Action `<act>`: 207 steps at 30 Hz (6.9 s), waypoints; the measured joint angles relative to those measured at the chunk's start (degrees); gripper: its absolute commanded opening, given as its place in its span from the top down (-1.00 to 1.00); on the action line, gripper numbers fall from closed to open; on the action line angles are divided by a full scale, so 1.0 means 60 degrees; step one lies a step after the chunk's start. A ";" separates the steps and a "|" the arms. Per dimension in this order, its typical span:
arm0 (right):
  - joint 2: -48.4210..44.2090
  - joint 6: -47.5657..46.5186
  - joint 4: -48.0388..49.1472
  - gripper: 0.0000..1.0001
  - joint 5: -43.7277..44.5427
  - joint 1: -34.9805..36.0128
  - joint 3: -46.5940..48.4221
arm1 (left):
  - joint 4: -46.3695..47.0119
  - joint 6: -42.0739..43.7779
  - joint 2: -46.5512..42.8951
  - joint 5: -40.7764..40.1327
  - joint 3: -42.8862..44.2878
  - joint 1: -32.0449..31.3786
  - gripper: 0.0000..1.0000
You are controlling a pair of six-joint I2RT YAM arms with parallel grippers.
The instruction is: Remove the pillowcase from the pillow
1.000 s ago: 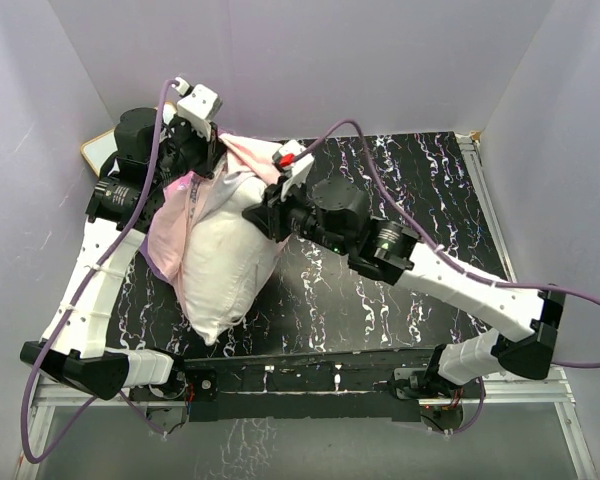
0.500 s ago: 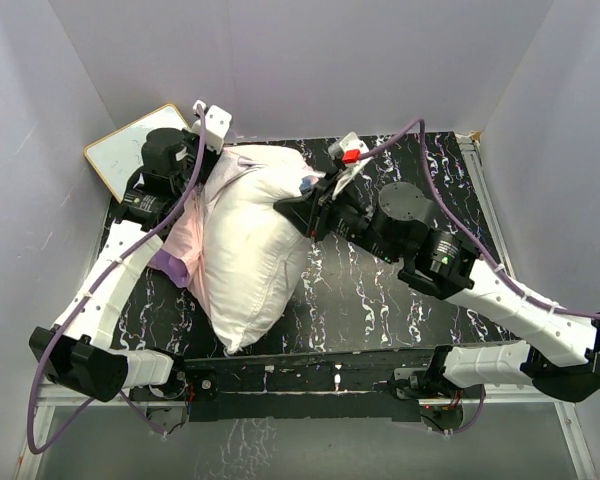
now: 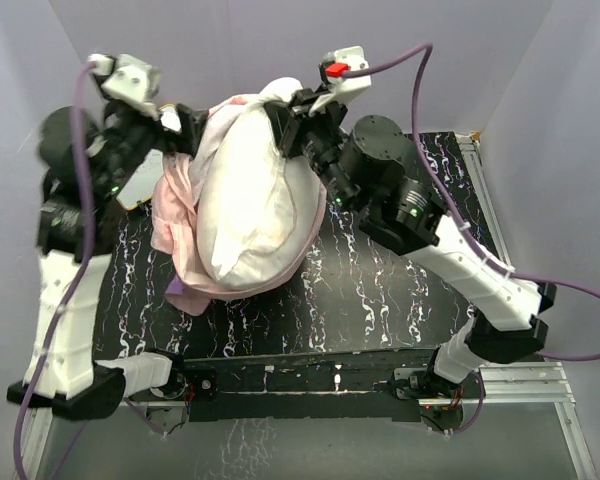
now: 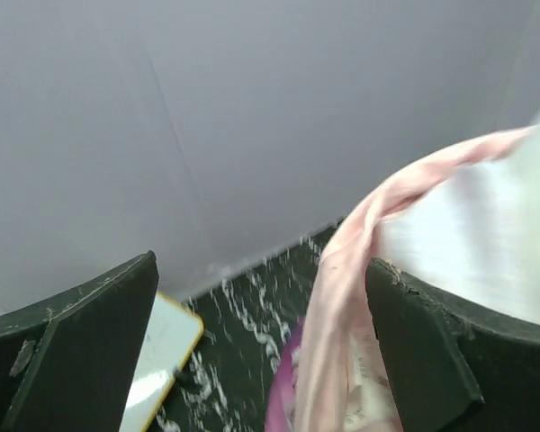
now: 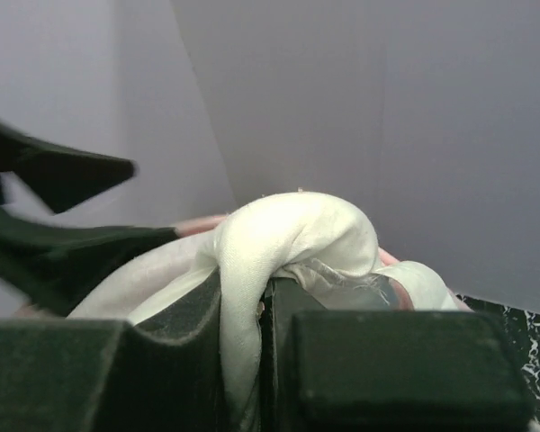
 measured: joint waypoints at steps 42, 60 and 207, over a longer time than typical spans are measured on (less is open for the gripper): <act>0.3807 0.0998 0.0834 0.84 0.0484 -0.2138 0.2379 | -0.1158 -0.1632 -0.1217 0.3093 -0.1654 -0.0044 -0.81; 0.1446 0.2779 0.0361 -0.55 -0.4481 -0.4717 -0.0951 | -0.0769 -0.1577 0.0419 0.2142 -0.0998 -0.0069 1.00; -0.0754 0.3362 0.3184 -0.34 -0.8353 -0.6324 -0.5042 | -0.2492 -0.2291 0.0739 0.3537 0.4036 -0.0026 1.00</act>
